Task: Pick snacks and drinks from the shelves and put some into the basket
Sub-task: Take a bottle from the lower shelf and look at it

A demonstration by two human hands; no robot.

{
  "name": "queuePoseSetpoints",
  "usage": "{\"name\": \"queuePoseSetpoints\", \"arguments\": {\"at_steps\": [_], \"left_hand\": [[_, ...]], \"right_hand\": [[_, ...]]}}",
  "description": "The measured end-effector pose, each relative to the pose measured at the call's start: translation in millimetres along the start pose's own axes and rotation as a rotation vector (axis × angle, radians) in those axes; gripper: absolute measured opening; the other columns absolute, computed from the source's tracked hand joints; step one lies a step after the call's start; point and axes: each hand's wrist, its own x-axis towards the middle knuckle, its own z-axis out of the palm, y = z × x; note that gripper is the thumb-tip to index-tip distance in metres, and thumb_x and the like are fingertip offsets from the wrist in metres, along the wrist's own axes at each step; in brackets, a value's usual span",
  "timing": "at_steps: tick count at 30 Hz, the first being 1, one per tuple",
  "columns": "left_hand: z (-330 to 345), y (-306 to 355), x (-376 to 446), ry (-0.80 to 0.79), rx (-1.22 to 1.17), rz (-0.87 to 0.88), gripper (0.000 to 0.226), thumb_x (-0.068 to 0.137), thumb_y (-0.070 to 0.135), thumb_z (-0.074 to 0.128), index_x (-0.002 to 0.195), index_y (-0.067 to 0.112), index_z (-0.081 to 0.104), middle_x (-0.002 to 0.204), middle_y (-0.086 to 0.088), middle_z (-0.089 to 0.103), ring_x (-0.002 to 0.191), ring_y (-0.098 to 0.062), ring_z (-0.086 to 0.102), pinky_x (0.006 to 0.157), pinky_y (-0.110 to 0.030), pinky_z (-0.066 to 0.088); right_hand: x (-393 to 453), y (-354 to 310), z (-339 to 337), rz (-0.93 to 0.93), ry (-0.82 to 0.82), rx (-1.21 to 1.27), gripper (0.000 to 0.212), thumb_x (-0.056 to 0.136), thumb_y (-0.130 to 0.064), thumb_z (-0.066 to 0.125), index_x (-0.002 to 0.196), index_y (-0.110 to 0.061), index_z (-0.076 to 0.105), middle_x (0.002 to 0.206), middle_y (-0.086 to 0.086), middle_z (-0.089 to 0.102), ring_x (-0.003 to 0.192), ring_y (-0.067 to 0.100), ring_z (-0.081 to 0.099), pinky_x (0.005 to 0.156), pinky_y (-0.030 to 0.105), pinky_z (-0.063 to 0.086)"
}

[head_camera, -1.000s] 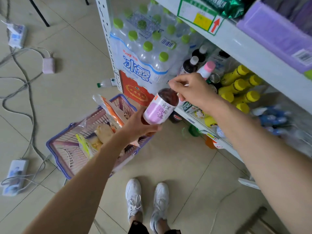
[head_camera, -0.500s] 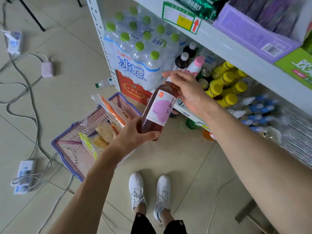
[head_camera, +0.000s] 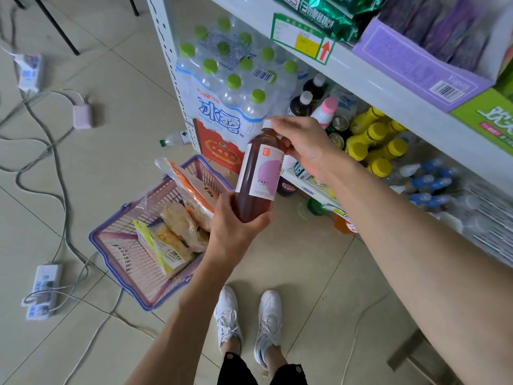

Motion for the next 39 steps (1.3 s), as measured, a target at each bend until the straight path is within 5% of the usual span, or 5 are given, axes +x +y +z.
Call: {"name": "queuePoseSetpoints", "arguments": {"at_steps": [8,15,20,31,39], "left_hand": [[-6,-5,5,-0.051,-0.197,-0.065,0.068,0.075,0.023,0.085,0.127,0.017,0.041,0.114,0.002,0.056,0.098,-0.003,0.061,0.075,-0.013,0.054],[-5,-14,8,-0.161,-0.703,-0.231,0.071,0.063,0.025,0.084,0.121,0.008,0.047,0.127,-0.021,0.053,0.109,-0.039,0.065,0.090,-0.056,0.055],[-9,-17,11,-0.247,-1.039,-0.368,0.054,0.082,0.017,0.063,0.132,0.002,0.053,0.126,-0.022,0.063,0.118,-0.035,0.061,0.090,-0.050,0.056],[-7,-24,23,-0.269,-1.187,-0.475,0.054,0.087,0.022,0.061,0.138,0.011,0.046,0.129,-0.022,0.062,0.115,-0.049,0.060,0.091,-0.057,0.053],[-7,-11,28,-0.255,-1.268,-0.515,0.032,0.101,0.026,0.045,0.128,0.010,0.054,0.121,-0.015,0.067,0.107,-0.034,0.065,0.088,-0.059,0.050]], "right_hand": [[4,-2,-2,0.005,0.037,-0.038,0.015,0.095,-0.017,0.060,0.105,-0.011,0.069,0.047,-0.019,0.054,0.056,0.008,0.041,0.075,0.035,0.045],[5,-6,-1,0.007,0.036,-0.116,0.010,0.092,-0.027,0.064,0.097,-0.022,0.072,0.073,-0.015,0.067,0.058,-0.001,0.054,0.075,0.032,0.047],[5,-10,-3,0.033,0.076,-0.048,0.011,0.089,-0.020,0.064,0.079,-0.019,0.069,0.067,-0.004,0.056,0.055,0.010,0.043,0.068,0.033,0.038],[11,-7,-2,0.030,0.054,-0.074,0.007,0.091,-0.021,0.063,0.087,-0.017,0.066,0.045,-0.017,0.050,0.051,0.007,0.041,0.070,0.036,0.043],[14,-11,2,0.013,0.066,-0.070,0.014,0.090,-0.025,0.069,0.086,-0.014,0.060,0.044,-0.019,0.053,0.047,0.006,0.039,0.052,0.022,0.039]]}}
